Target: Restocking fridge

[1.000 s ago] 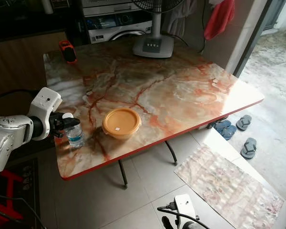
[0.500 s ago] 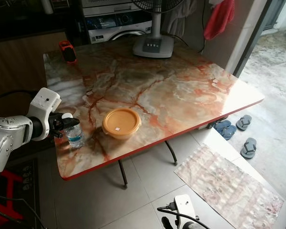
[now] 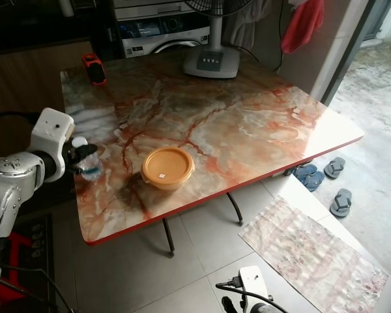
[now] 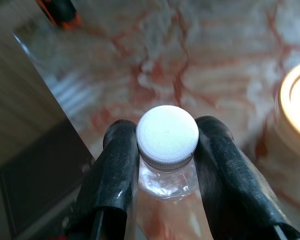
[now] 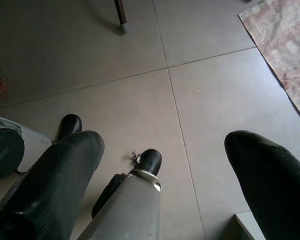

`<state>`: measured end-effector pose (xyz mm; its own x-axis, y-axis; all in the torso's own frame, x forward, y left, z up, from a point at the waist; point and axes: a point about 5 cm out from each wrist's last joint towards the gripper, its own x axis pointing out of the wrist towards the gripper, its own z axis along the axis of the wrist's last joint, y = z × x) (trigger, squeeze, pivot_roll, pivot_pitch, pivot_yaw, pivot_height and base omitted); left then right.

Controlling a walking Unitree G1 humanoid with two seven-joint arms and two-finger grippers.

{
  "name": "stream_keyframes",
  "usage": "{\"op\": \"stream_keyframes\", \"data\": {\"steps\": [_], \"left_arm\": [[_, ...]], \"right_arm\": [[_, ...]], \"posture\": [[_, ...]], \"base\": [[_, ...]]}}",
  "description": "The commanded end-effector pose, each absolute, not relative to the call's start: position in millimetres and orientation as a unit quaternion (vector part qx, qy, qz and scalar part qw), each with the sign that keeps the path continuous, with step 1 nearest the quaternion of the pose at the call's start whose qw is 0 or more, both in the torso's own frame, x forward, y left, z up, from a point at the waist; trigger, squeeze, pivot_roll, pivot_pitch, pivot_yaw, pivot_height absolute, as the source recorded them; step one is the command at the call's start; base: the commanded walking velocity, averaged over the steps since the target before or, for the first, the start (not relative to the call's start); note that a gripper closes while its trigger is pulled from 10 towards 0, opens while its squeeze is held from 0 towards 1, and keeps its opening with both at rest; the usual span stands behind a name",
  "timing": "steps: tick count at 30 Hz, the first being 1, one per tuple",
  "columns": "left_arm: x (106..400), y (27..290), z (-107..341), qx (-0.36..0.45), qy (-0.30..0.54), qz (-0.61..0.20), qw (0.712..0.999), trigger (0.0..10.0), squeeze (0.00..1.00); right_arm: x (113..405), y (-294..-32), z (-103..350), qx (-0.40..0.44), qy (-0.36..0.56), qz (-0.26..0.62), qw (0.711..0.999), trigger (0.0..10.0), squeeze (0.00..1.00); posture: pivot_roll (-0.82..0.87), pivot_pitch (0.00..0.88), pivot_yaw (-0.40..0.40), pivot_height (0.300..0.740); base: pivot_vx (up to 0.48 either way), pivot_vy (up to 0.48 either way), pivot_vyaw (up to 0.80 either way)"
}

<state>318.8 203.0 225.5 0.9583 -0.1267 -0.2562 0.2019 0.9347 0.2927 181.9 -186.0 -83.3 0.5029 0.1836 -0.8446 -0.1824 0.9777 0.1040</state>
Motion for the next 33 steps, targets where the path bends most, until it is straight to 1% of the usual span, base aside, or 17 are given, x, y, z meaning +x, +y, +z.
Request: {"op": "stream_keyframes", "data": {"steps": [1,5,7,8,9,12,13,14,17,18,23,25,26,27,30,33], "left_arm": [[315.3,204.7,236.8,0.162,0.065,-0.058,0.983,10.0,0.00],[311.5,204.4,240.0,0.159,0.014,-0.026,0.987,10.0,0.00],[308.9,206.2,238.3,0.176,-0.003,-0.002,0.984,10.0,0.00],[304.4,203.5,232.5,0.168,-0.027,0.004,0.985,10.0,0.00],[303.1,202.6,230.6,0.160,-0.033,0.005,0.987,10.0,0.00],[299.3,203.3,227.5,0.176,-0.055,0.026,0.983,10.0,0.00],[294.5,204.9,227.6,0.176,-0.090,0.058,0.979,10.0,0.00],[293.3,205.3,227.9,0.173,-0.097,0.065,0.978,10.0,0.00],[286.2,204.0,226.0,0.215,-0.143,0.086,0.962,10.0,0.00],[281.2,200.5,223.4,0.221,-0.170,0.081,0.957,10.0,0.00],[274.8,194.2,220.7,0.239,-0.202,0.069,0.947,10.0,0.00],[268.5,187.6,214.6,0.282,-0.231,0.074,0.928,10.0,0.00],[268.5,187.6,214.6,0.282,-0.231,0.074,0.928,10.0,0.00],[265.8,184.2,209.2,0.299,-0.240,0.077,0.920,10.0,0.00],[261.0,183.5,201.9,0.270,-0.246,0.101,0.925,10.0,0.00],[258.3,179.1,198.6,0.286,-0.253,0.100,0.919,10.0,0.00]], "right_arm": [[182.1,-187.1,-83.0,-0.003,0.489,0.110,0.865,10.0,0.00],[181.6,-187.7,-83.1,-0.003,0.489,0.110,0.865,10.0,0.00],[181.6,-188.0,-83.1,-0.003,0.488,0.109,0.866,10.0,0.00],[182.2,-188.7,-82.7,-0.007,0.486,0.108,0.867,10.0,0.00],[182.4,-189.0,-82.6,-0.008,0.486,0.108,0.867,10.0,0.00],[182.7,-189.3,-82.3,-0.004,0.482,0.105,0.870,10.0,0.00],[182.8,-189.6,-82.2,0.003,0.479,0.099,0.872,10.0,0.00],[182.8,-189.7,-82.1,0.004,0.478,0.097,0.873,10.0,0.00],[182.3,-190.1,-82.3,0.008,0.477,0.093,0.874,10.0,0.00],[182.4,-189.9,-82.3,0.010,0.476,0.092,0.875,10.0,0.00],[182.6,-189.3,-82.2,0.015,0.473,0.089,0.877,10.0,0.00],[182.5,-188.8,-82.1,0.024,0.468,0.083,0.880,10.0,0.00],[182.5,-188.8,-82.1,0.024,0.468,0.083,0.880,10.0,0.00],[182.9,-188.7,-81.8,0.028,0.463,0.081,0.882,10.0,0.00],[182.6,-189.3,-81.9,0.028,0.464,0.079,0.882,10.0,0.00],[182.5,-190.0,-81.9,0.027,0.463,0.077,0.883,10.0,0.00]], "posture": [[0.14,0.000,-0.029,0.740],[0.14,0.000,-0.032,0.740],[0.14,0.000,-0.033,0.740],[0.14,0.000,-0.037,0.740],[0.14,0.000,-0.038,0.740],[0.13,0.000,-0.039,0.740],[0.13,0.000,-0.037,0.740],[0.13,0.000,-0.037,0.740],[0.13,0.000,-0.038,0.740],[0.12,0.000,-0.036,0.740],[0.13,0.000,-0.032,0.740],[0.13,0.000,-0.033,0.740],[0.13,0.000,-0.033,0.740],[0.13,0.000,-0.033,0.740],[0.13,0.000,-0.039,0.740],[0.13,0.000,-0.041,0.740]], "base": [[0.000,0.000,0.00],[0.000,0.000,0.00],[0.000,0.000,0.00],[0.000,0.000,0.00],[0.000,0.000,0.00],[0.000,0.000,0.00],[0.000,0.000,0.00],[0.000,0.000,0.00],[0.000,0.000,0.00],[0.000,0.000,0.00],[0.000,0.000,0.00],[0.000,0.000,0.00],[0.000,0.000,0.00],[0.000,0.000,0.00],[0.000,0.000,0.00],[0.000,0.000,0.00]]}}
